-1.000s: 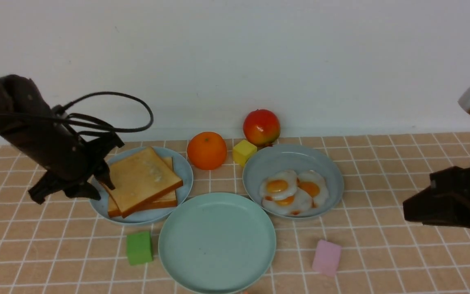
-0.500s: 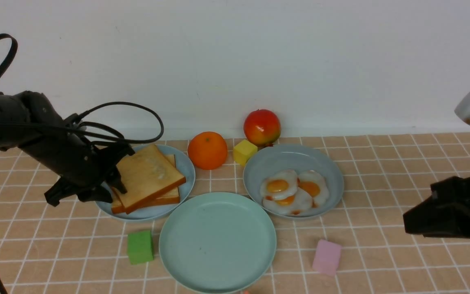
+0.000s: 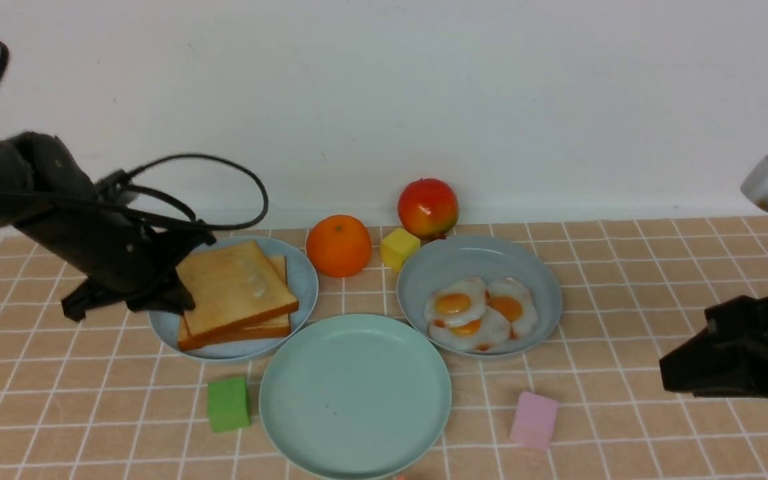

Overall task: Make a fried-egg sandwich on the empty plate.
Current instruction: Use the left arm to grab a slice of bread, then use the left arm to put a slice of bread into the empty plate in the middle, then use the right arm to grab a fried egg

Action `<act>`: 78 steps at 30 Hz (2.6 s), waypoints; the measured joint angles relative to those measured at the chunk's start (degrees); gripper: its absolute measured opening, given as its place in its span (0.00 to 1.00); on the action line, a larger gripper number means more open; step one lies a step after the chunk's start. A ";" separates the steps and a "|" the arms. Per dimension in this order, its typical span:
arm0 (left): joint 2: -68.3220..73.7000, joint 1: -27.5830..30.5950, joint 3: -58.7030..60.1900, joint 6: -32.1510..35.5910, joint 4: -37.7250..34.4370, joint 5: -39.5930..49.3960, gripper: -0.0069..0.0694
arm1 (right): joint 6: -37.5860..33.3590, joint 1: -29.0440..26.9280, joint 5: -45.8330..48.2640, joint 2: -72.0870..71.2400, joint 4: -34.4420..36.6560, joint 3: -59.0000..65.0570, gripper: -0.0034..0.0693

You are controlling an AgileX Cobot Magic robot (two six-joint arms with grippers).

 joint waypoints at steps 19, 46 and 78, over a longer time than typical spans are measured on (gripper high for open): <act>-9.90 -14.74 14.88 17.41 -12.13 -3.86 0.08 | -0.21 0.00 -0.01 0.00 -0.80 0.00 0.38; -10.13 -15.83 3.13 17.41 -5.74 7.24 0.74 | -9.57 0.82 -3.01 8.41 -1.99 -13.44 0.65; -38.17 -31.04 19.45 27.87 -4.41 9.05 0.07 | 7.14 5.18 -12.02 56.10 3.18 -40.72 0.68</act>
